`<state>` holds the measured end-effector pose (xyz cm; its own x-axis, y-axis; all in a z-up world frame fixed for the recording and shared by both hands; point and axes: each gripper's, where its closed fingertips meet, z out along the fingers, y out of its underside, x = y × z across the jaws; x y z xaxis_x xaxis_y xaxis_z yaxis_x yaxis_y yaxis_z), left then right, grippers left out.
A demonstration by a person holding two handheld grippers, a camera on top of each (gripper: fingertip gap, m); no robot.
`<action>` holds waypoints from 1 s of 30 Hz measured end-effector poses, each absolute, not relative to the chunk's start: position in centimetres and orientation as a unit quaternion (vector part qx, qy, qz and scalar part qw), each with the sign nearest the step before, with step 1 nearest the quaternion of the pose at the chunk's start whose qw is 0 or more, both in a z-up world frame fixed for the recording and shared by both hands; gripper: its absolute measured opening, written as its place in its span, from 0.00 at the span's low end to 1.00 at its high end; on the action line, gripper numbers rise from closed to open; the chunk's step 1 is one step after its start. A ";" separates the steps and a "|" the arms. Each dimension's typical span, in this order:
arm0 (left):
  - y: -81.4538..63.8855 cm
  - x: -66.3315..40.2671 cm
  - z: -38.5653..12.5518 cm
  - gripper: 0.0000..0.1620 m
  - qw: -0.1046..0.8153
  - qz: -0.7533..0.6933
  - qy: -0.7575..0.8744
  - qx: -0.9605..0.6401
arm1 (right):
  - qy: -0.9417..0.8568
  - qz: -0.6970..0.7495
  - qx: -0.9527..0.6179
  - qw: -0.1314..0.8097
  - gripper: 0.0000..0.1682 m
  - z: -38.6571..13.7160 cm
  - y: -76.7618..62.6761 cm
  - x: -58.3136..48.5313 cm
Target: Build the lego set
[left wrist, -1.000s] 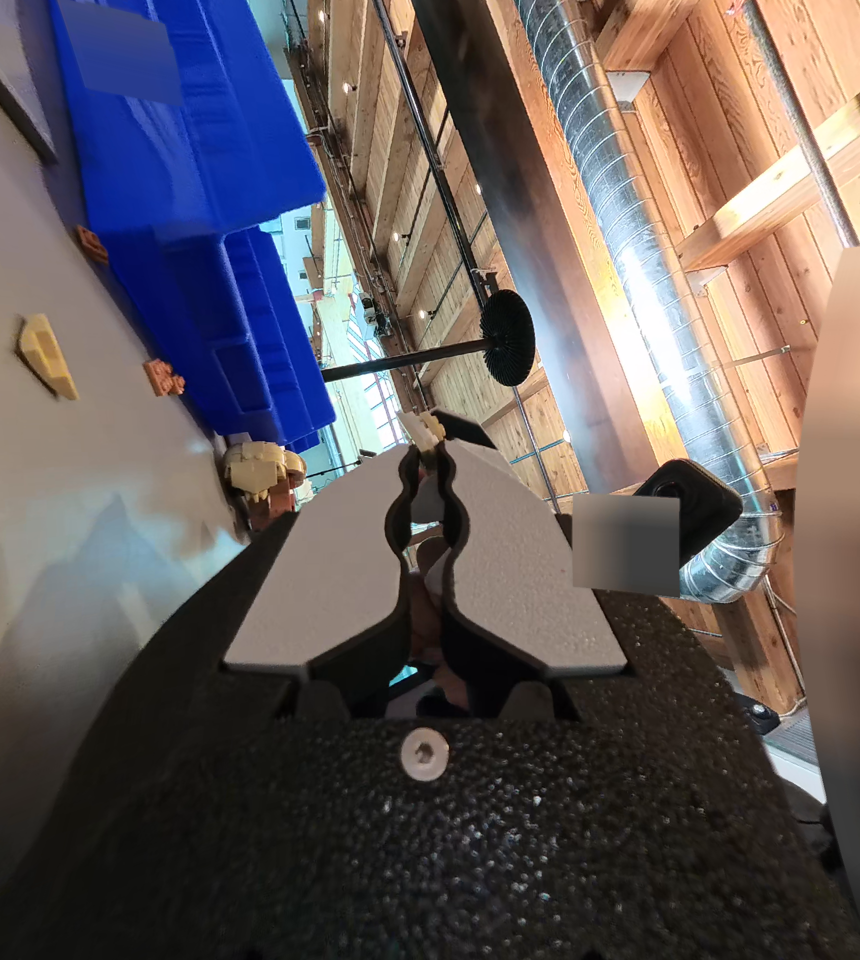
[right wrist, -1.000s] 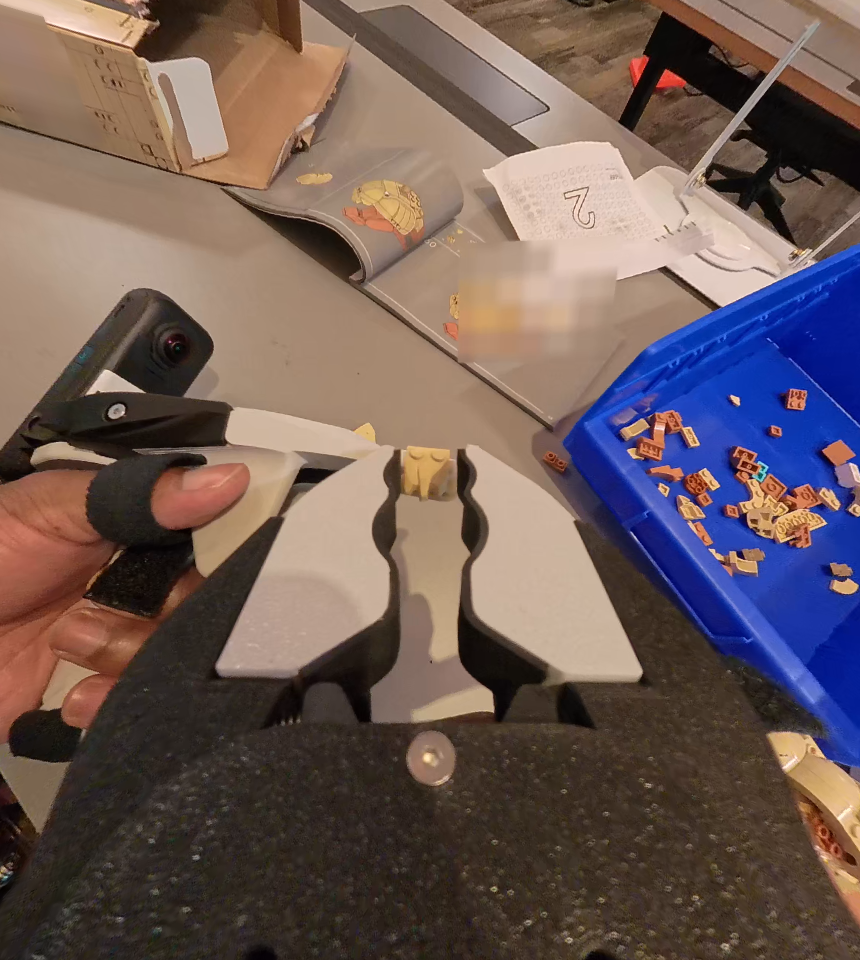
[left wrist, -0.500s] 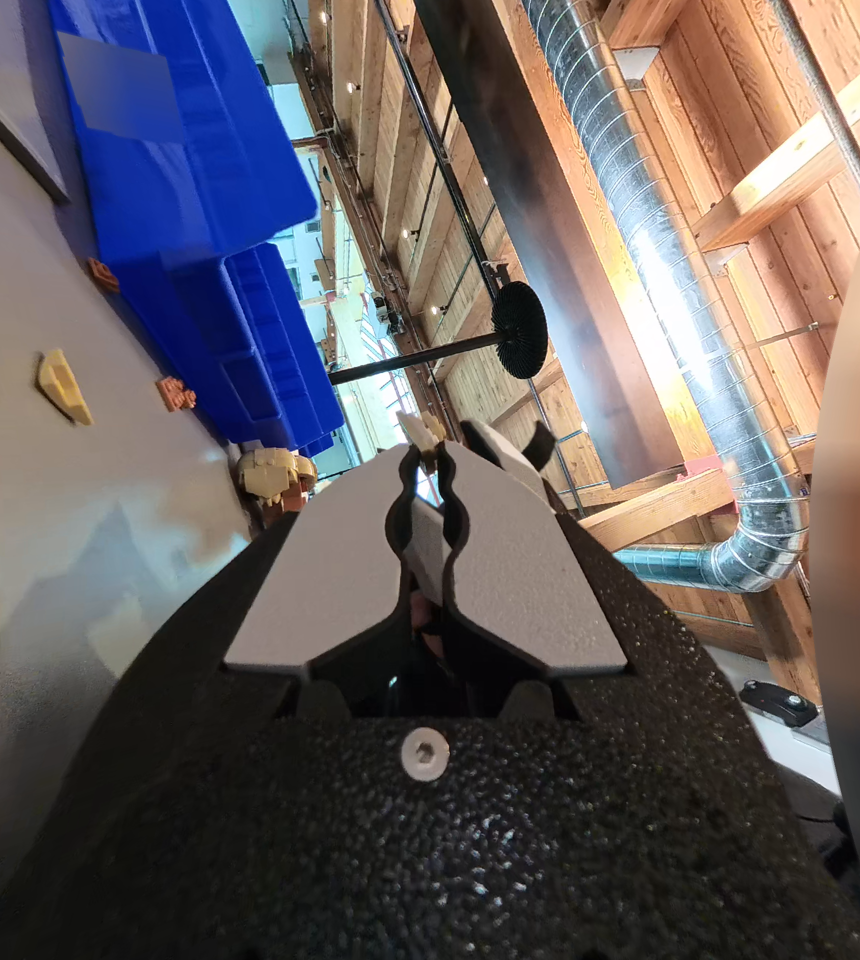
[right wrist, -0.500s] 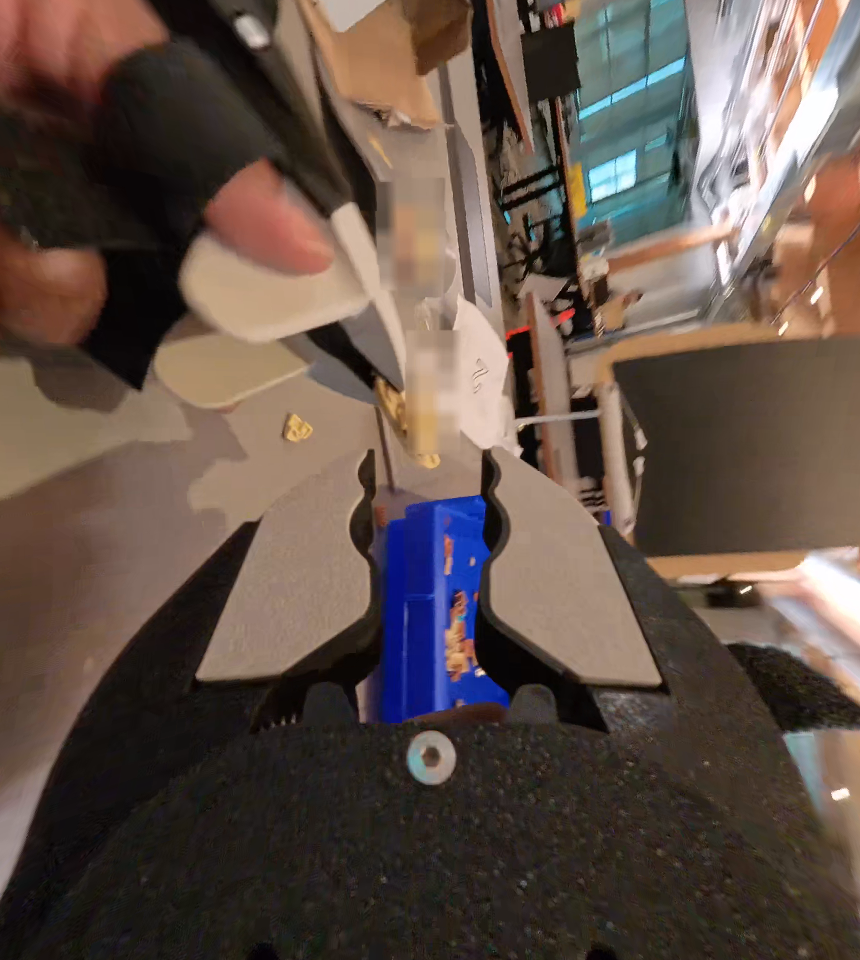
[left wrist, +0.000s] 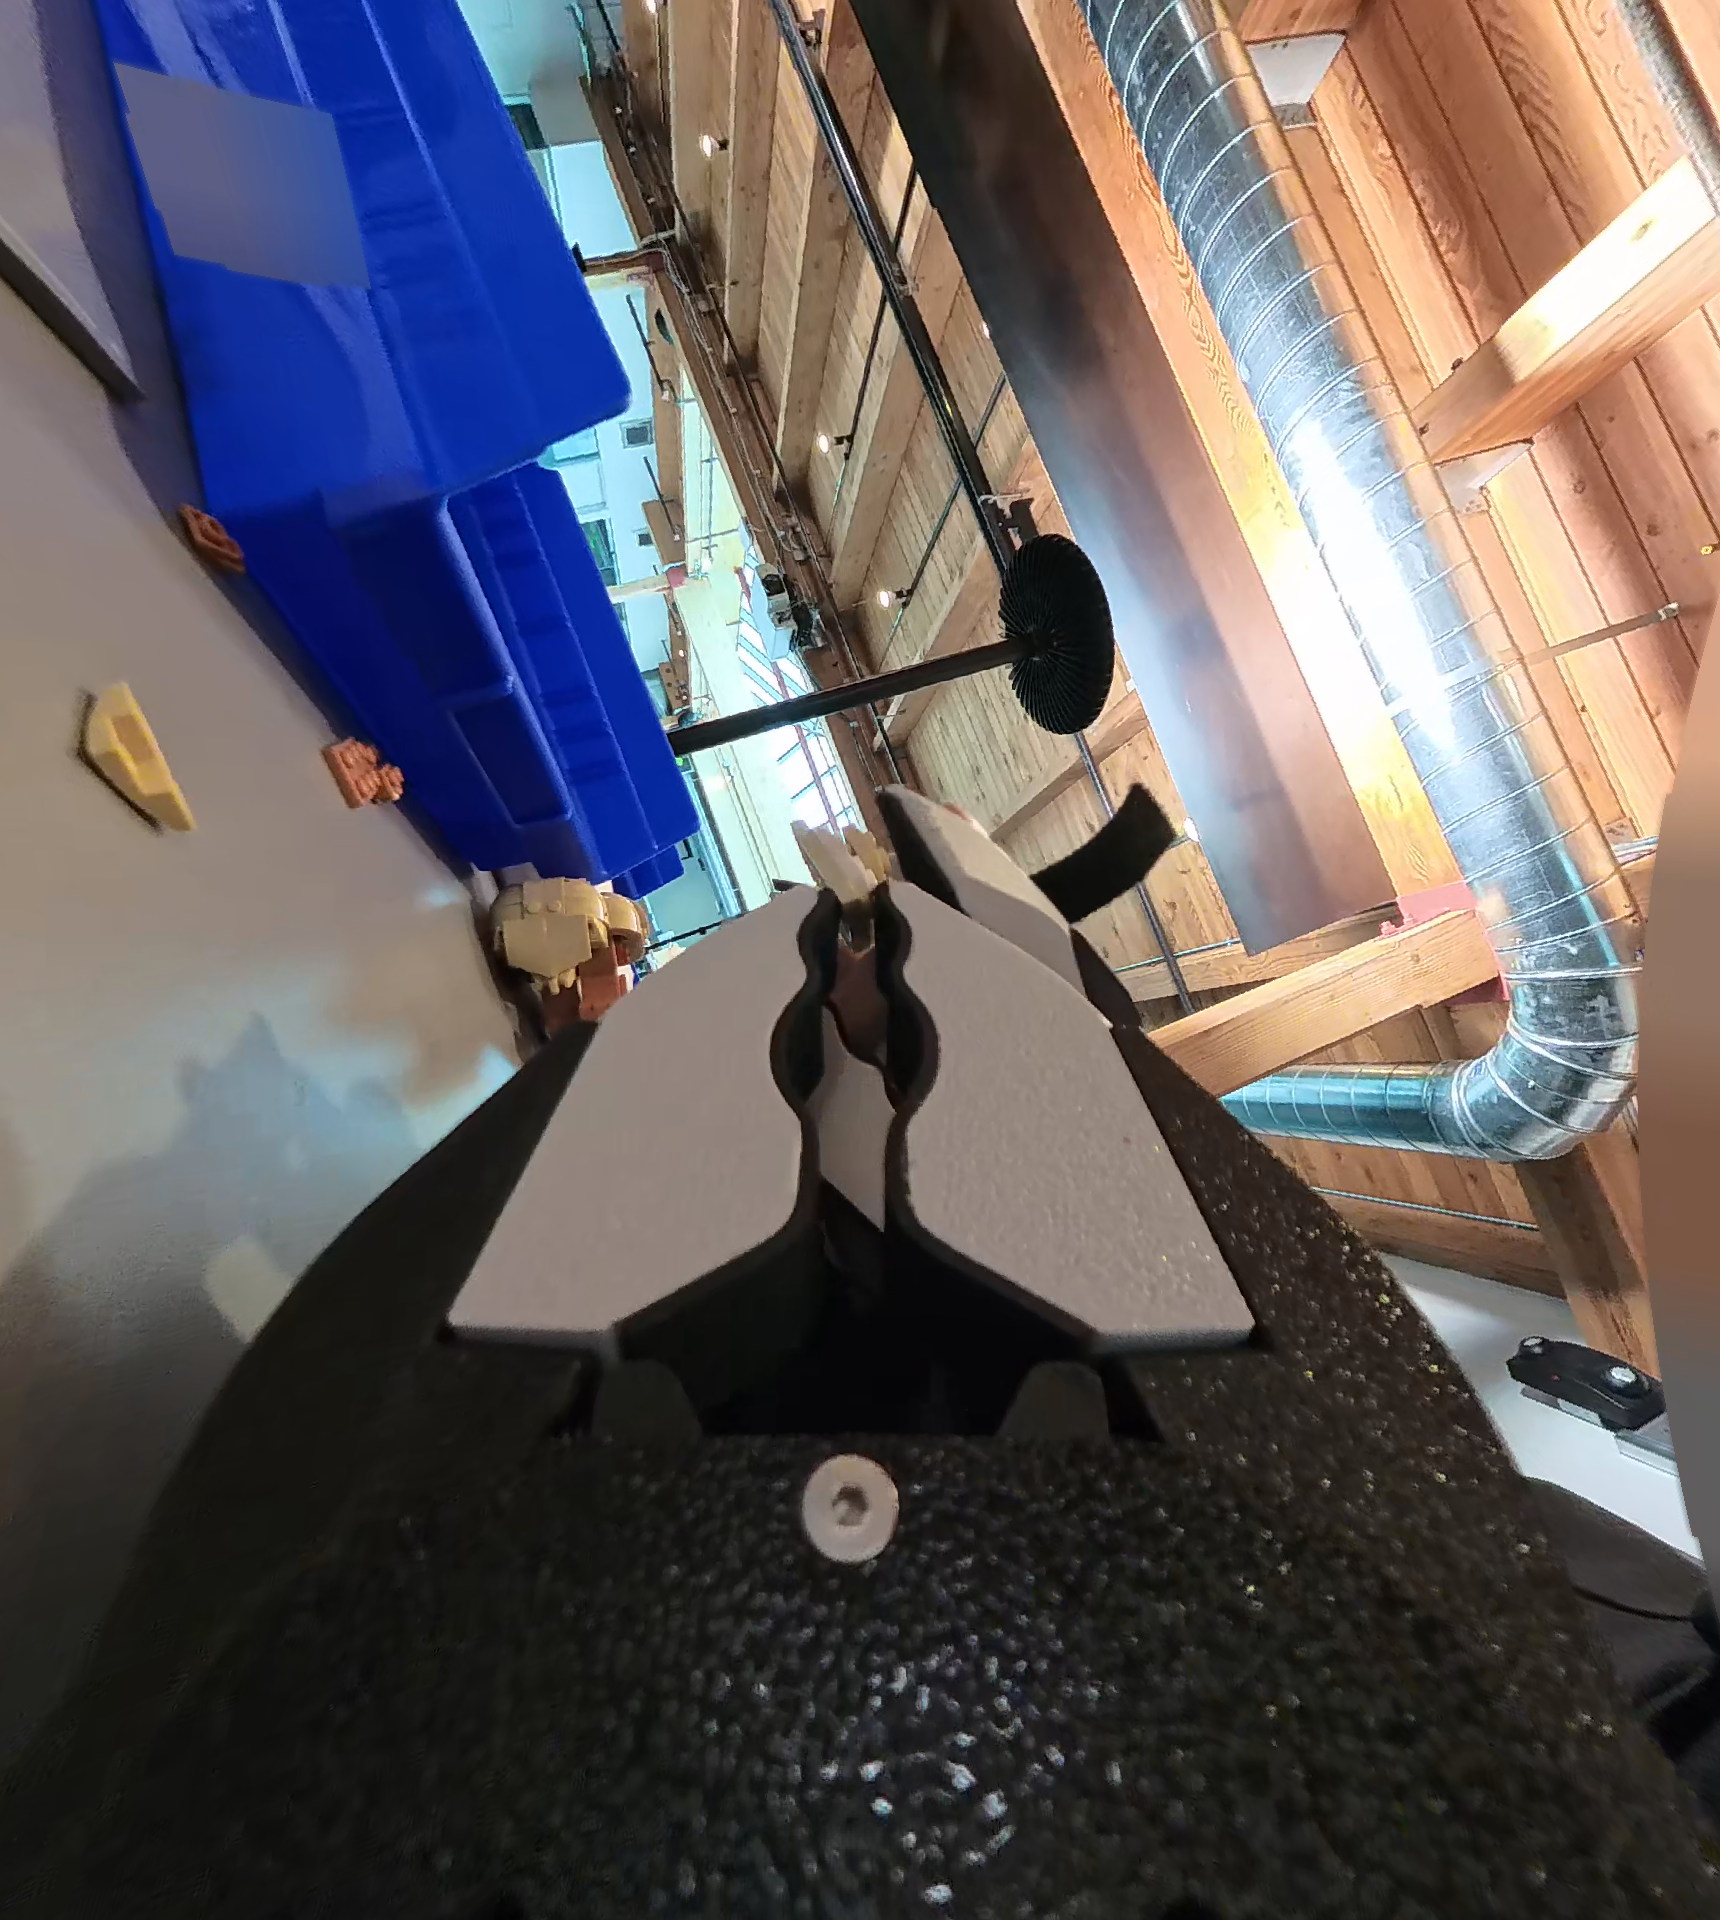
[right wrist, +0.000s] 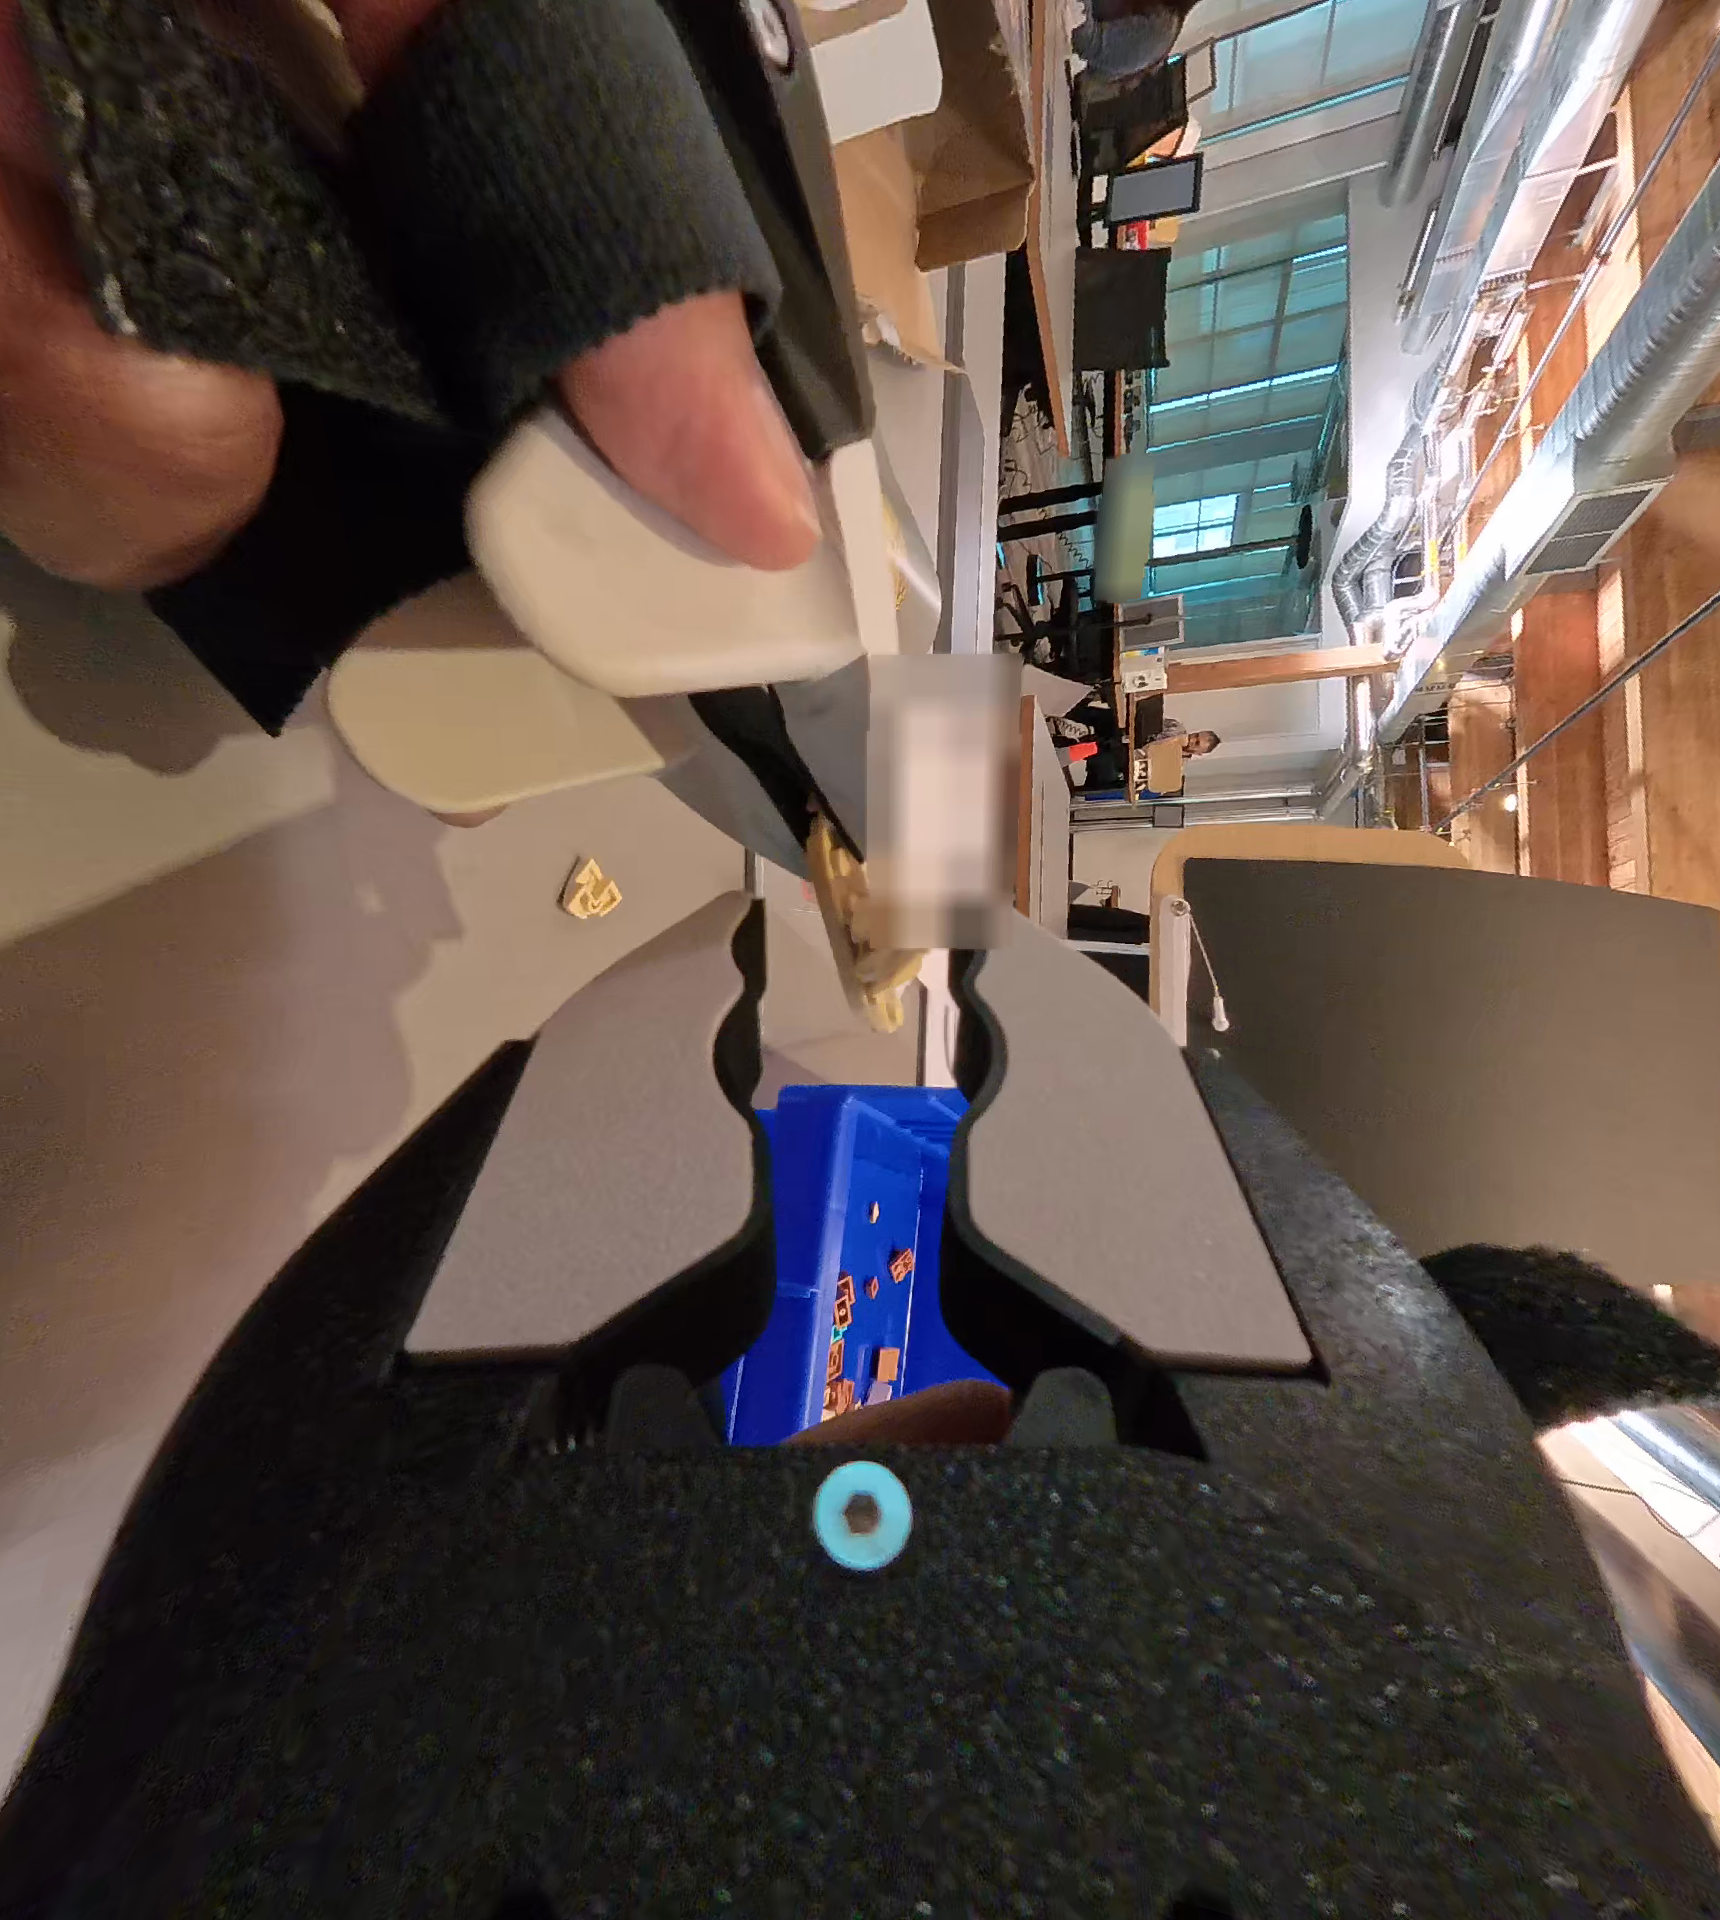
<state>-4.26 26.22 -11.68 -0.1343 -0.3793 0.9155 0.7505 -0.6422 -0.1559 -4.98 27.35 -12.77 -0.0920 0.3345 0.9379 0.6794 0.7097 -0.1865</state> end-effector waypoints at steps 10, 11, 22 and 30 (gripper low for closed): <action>26.1 -4.1 -11.5 0.03 0.388 -0.733 -0.177 -0.530 | -0.702 -0.167 -0.360 0.591 0.11 -12.5 27.7 -5.2; 26.1 -4.1 -11.5 0.03 0.389 -0.732 -0.178 -0.530 | -0.701 -0.168 -0.361 0.591 0.11 -12.6 27.7 -5.2; 26.1 -3.9 -11.6 0.03 0.388 -0.733 -0.178 -0.530 | -0.705 -0.185 -0.340 0.594 0.10 -12.5 27.5 -5.2; 26.1 -4.1 -11.6 0.03 0.391 -0.732 -0.175 -0.530 | -0.705 -0.204 -0.328 0.595 0.10 -12.4 27.5 -5.2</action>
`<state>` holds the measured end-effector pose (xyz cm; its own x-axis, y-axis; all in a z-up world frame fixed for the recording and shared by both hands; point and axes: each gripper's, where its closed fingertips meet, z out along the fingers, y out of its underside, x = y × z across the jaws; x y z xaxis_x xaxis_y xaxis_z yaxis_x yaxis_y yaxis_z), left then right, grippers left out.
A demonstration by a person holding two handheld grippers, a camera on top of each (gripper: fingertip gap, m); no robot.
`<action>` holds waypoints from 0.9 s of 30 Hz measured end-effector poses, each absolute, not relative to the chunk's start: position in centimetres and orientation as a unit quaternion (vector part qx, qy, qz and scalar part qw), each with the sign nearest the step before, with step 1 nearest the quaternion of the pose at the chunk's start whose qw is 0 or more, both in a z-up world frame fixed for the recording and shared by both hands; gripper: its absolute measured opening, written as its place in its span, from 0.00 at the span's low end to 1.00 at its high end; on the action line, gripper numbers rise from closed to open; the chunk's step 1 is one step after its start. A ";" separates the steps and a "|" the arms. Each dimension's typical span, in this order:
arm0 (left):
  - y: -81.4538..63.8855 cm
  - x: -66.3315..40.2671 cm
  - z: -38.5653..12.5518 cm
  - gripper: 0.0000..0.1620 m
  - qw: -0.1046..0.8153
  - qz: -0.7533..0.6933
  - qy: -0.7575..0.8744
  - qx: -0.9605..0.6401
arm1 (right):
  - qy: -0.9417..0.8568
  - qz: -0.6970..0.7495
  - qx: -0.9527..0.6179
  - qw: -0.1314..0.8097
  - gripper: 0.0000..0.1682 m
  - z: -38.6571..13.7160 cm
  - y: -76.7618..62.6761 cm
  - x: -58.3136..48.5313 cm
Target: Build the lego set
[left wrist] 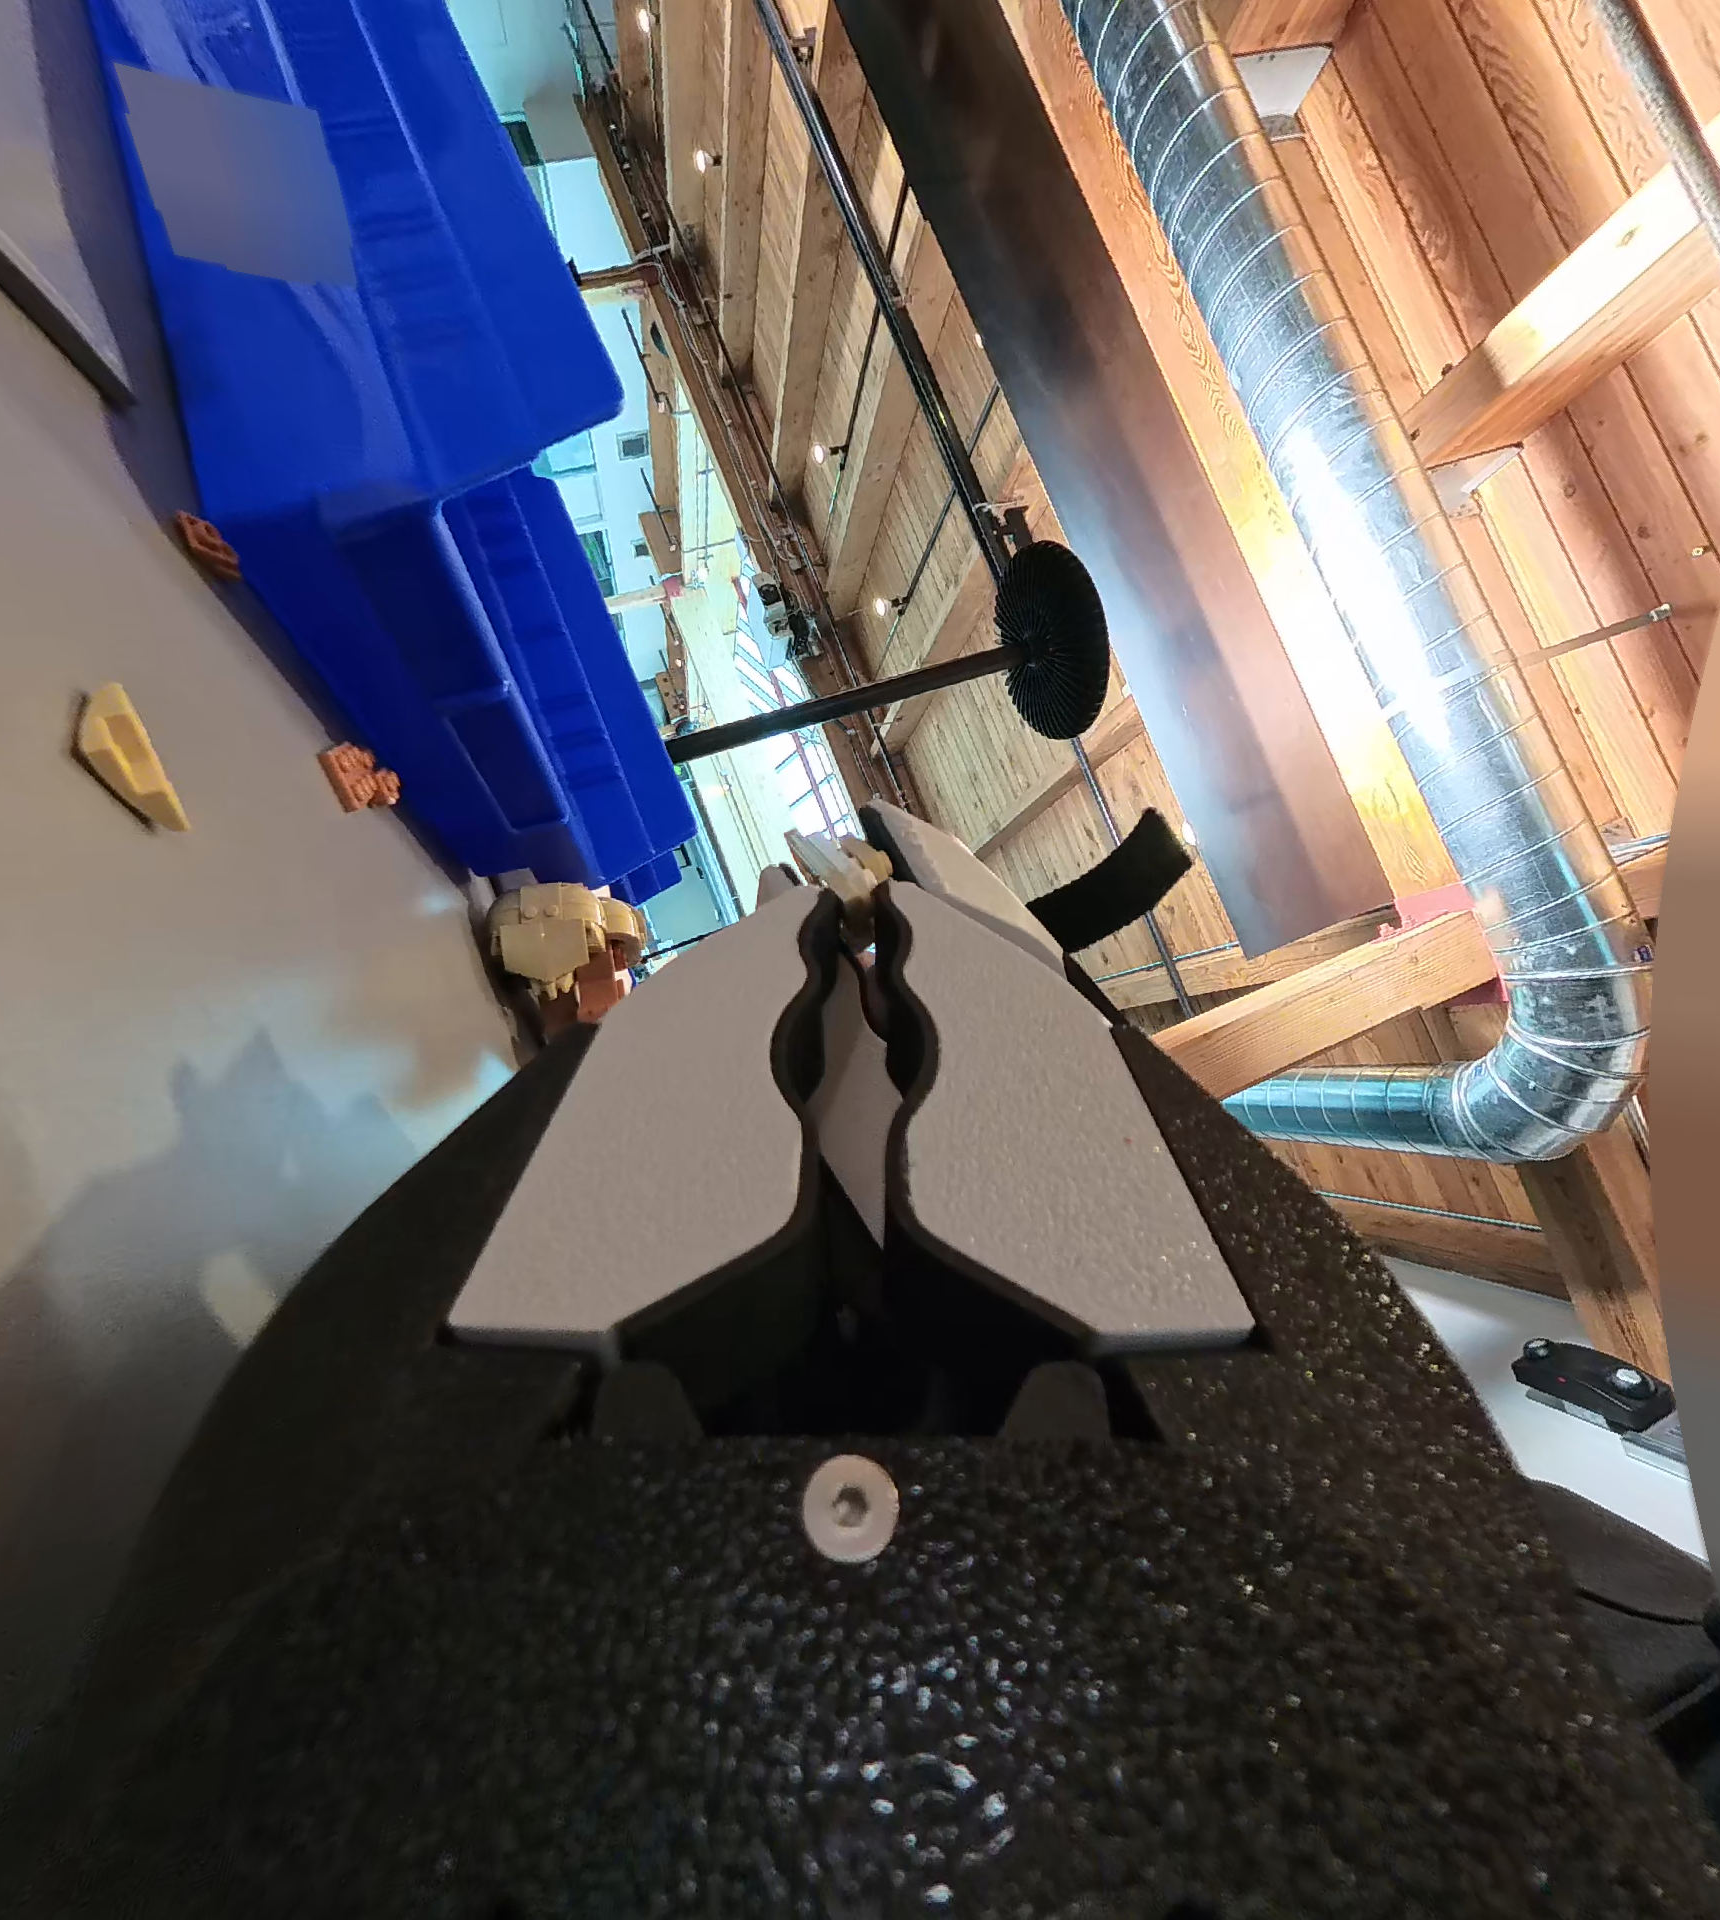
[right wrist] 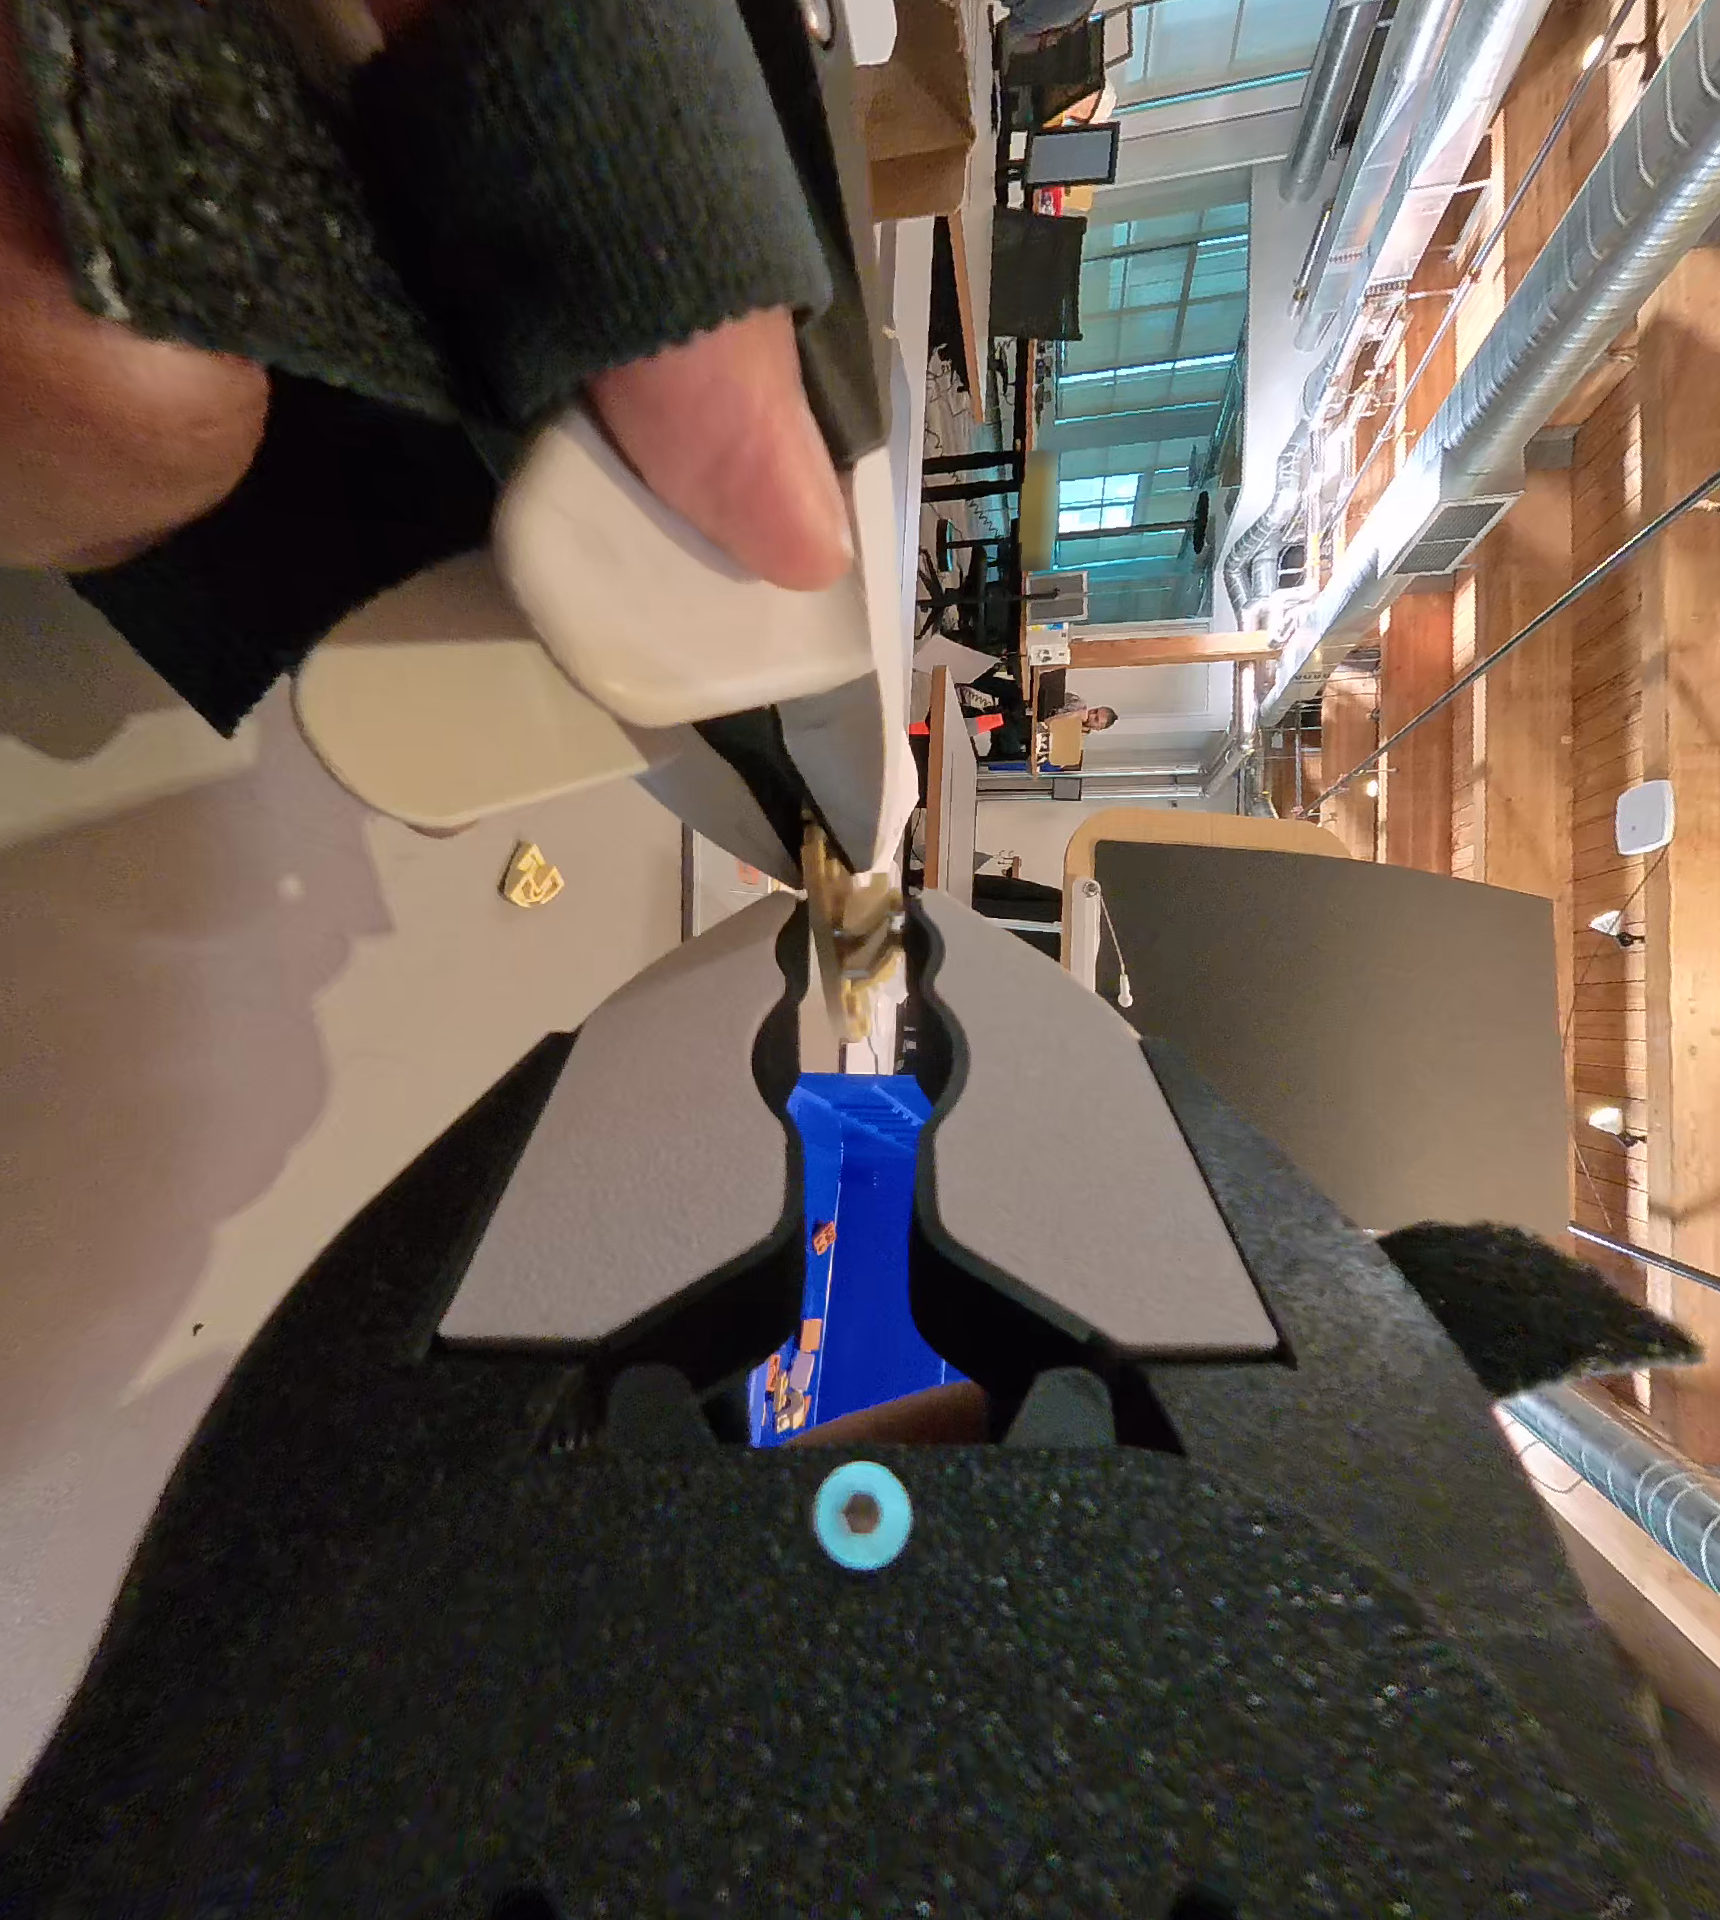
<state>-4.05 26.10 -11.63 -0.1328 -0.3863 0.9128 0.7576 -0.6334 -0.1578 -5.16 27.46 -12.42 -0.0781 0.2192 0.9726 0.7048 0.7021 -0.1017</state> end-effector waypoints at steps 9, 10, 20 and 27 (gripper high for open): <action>25.6 -4.3 -11.5 0.04 0.400 -0.728 -0.169 -0.530 | -0.700 -0.231 -0.319 0.596 0.09 -12.2 27.5 -5.0; 25.6 -4.3 -11.5 0.03 0.400 -0.728 -0.169 -0.531 | -0.701 -0.236 -0.314 0.596 0.09 -12.2 27.5 -5.0; 25.7 -4.1 -11.6 0.03 0.399 -0.730 -0.169 -0.529 | -0.698 -0.267 -0.284 0.600 0.08 -12.0 27.5 -4.9; 25.7 -4.0 -11.6 0.04 0.397 -0.732 -0.167 -0.528 | -0.701 -0.250 -0.296 0.598 0.08 -12.0 27.4 -4.8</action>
<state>-4.03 25.67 -11.62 -0.1273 -0.4045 0.9056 0.7572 -0.6294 -0.1747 -4.79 27.40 -11.96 -0.1092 0.1152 0.9873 0.7144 0.6998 -0.0026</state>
